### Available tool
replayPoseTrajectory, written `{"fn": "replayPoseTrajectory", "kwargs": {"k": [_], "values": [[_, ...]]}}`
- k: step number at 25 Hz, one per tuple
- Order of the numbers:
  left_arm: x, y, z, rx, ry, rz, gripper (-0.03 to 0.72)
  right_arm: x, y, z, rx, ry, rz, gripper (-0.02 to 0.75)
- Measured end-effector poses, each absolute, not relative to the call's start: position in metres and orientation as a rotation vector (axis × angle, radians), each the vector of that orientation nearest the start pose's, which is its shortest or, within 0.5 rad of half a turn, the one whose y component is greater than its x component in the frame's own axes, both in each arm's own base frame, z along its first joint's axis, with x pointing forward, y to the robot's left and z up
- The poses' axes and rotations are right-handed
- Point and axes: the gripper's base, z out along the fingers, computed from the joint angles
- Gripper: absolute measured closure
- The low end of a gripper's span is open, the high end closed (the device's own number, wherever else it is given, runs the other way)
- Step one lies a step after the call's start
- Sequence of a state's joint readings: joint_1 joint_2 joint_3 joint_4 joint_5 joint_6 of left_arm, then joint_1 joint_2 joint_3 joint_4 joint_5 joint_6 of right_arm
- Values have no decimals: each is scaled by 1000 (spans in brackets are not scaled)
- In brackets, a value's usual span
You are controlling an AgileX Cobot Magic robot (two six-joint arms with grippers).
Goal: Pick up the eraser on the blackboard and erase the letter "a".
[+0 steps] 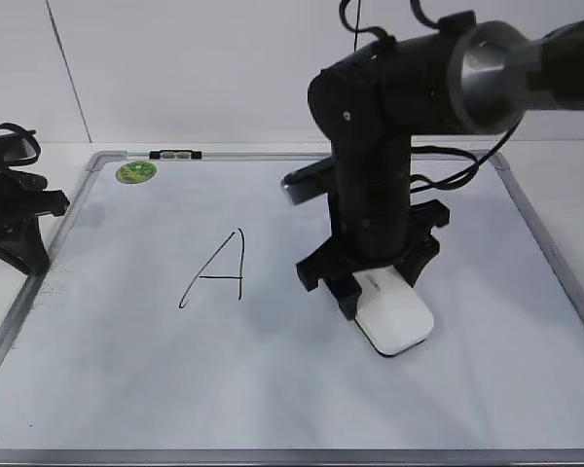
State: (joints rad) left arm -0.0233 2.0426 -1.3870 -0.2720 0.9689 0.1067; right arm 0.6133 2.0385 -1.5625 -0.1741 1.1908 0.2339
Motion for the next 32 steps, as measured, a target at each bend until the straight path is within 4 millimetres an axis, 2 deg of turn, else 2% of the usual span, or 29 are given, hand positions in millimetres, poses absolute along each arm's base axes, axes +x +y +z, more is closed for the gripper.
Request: {"fn": "replayPoseTrajectory", "kwargs": {"k": [5,8,15,20,25,32], "values": [[390,-29,152,-32,3080,-348,671,341,213,247,-480,2753,-156,195],[390,-29,152,-32,3080,-348,671,343,207,261,-388,2683,-199,195],[390,-29,152,-32,3080,-348,671,354,184,263,-249,2678,-297,195],[390,-29,152,-32,3080,-348,671,368,144,262,-117,2736,-350,195],[390,-29,152,-32,3080,-348,671,377,104,259,-57,2825,-351,195],[390,-29,152,-32,3080,-348,671,382,53,255,17,2957,-227,195]]}}
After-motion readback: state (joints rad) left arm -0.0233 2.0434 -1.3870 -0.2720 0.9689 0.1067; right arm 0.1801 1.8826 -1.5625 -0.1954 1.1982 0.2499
